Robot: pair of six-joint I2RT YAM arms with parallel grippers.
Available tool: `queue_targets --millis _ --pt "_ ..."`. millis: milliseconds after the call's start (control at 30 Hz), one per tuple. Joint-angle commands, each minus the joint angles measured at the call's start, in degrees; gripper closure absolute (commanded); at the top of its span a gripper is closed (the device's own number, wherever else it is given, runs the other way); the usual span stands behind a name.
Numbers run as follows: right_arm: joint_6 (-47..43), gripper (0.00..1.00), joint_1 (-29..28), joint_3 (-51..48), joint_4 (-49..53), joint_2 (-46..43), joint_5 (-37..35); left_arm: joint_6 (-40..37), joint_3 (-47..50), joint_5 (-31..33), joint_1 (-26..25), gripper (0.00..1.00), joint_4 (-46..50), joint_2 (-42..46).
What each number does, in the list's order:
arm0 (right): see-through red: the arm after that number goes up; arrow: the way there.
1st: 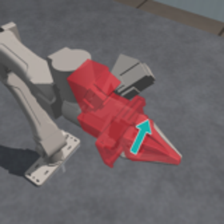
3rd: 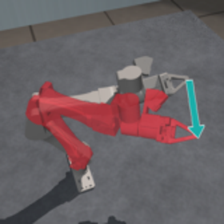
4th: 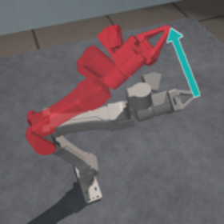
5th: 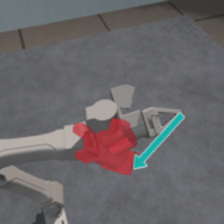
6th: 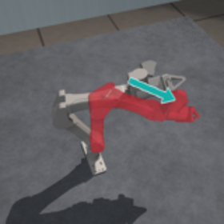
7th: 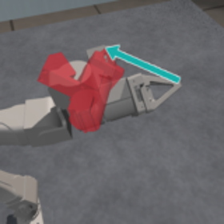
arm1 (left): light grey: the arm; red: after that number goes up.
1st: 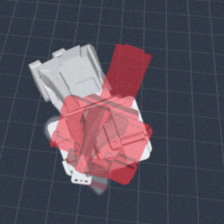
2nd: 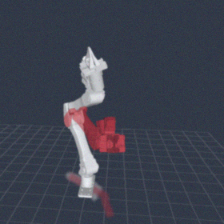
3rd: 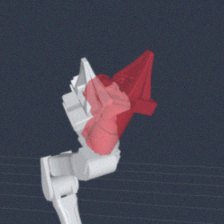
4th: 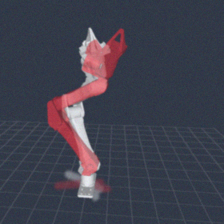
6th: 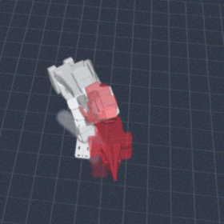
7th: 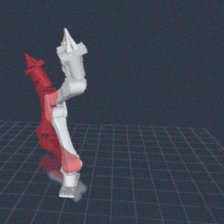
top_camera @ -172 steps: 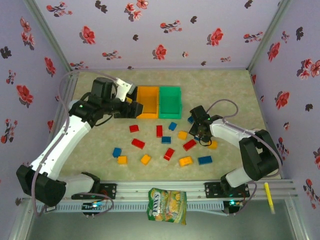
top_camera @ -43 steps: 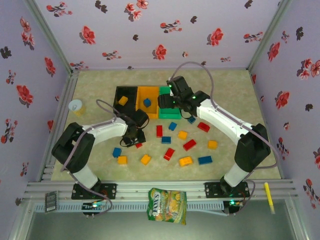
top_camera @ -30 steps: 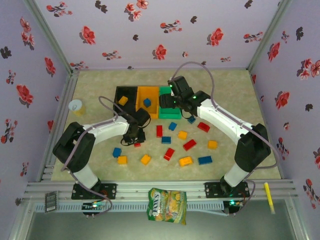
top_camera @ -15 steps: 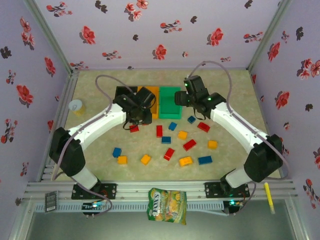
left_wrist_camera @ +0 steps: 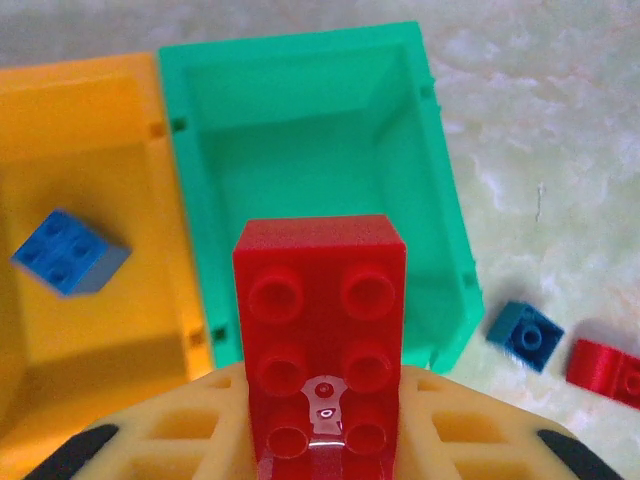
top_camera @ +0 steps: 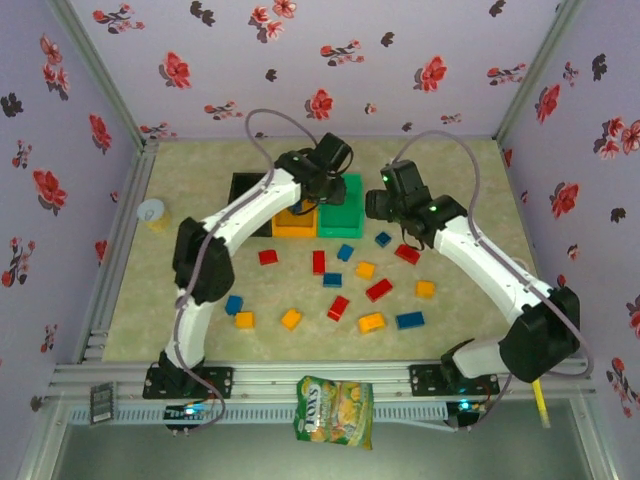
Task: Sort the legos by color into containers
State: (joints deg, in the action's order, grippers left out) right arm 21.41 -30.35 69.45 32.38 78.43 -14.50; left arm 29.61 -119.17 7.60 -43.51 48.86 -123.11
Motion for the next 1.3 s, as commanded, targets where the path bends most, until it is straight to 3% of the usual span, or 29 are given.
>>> queue_targets --millis 0,67,167,267,533,767,900,1100,1267 --pt "0.16 0.29 0.37 -1.11 1.85 -2.08 -2.50 -3.39 -6.51 -1.29 0.66 0.77 0.45 -5.11" --pt "0.21 0.29 0.38 -1.50 2.15 -2.60 -2.89 -4.09 -9.53 -2.12 0.90 0.72 1.41 -7.59" --pt "0.21 0.29 0.46 -1.92 2.57 -3.33 -3.50 -5.22 -10.97 -2.85 1.01 0.56 1.77 -8.76" --pt "0.21 0.28 0.64 -2.49 2.69 -3.65 -3.95 -6.87 -9.87 -2.78 1.28 0.50 1.00 -6.92" --pt "-0.03 0.28 0.98 -2.36 2.18 -2.00 -2.48 -12.76 1.53 -2.34 1.91 0.45 -2.92 8.30" --pt "-1.54 0.28 1.16 -2.21 1.14 0.39 1.78 -18.01 15.65 -2.36 4.21 0.41 -3.32 25.87" --pt "-2.07 0.29 1.17 -1.99 1.65 2.11 3.69 -19.38 27.10 -4.19 5.95 0.41 -8.72 35.91" --pt "-3.65 0.29 1.34 -5.63 0.66 4.43 7.31 -19.04 36.13 -8.37 7.19 0.41 -14.51 42.55" --pt "-8.72 0.27 1.52 -7.36 0.75 9.00 11.36 -19.19 37.47 -11.64 7.71 0.40 -15.56 44.26"
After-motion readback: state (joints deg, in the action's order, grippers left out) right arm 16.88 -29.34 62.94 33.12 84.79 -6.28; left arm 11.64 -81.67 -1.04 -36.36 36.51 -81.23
